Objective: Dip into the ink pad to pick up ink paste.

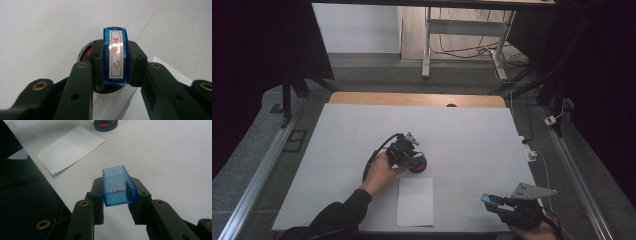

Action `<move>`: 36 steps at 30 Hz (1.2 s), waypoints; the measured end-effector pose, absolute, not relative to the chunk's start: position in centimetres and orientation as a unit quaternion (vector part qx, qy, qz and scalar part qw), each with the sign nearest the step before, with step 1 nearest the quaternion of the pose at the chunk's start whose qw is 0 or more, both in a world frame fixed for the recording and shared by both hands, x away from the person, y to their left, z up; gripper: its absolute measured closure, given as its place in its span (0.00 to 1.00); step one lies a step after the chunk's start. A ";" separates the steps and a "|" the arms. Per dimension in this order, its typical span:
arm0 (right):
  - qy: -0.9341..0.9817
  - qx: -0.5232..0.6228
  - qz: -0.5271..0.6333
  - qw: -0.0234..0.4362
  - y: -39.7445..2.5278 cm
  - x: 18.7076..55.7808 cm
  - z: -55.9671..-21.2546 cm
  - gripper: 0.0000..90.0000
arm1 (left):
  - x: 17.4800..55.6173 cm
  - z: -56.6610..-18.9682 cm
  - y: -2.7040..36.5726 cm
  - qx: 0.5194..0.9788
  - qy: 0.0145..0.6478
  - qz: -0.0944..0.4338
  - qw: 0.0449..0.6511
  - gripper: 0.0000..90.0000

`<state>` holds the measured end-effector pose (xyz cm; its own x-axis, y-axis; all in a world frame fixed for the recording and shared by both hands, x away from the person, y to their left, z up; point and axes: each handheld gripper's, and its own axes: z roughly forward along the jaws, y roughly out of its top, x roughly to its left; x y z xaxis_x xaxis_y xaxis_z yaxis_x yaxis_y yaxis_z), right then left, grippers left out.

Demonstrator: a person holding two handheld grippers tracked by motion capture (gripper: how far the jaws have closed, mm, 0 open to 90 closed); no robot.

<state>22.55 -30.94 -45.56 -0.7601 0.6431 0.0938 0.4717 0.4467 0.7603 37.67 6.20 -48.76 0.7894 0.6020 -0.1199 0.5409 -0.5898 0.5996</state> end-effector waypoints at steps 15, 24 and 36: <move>0.844 0.331 0.409 0.102 -30.9 22.6 -45.6 0.76 | 37.1 -48.7 5.7 0.892 0.319 0.070 0.312 0.78; 0.845 0.328 0.409 0.101 -30.9 22.6 -45.6 0.76 | 36.8 -48.7 5.4 0.895 0.312 0.085 0.307 0.78; 0.843 0.326 0.416 0.100 -31.0 22.5 -45.6 0.76 | 37.0 -48.8 5.7 0.896 0.301 0.081 0.315 0.78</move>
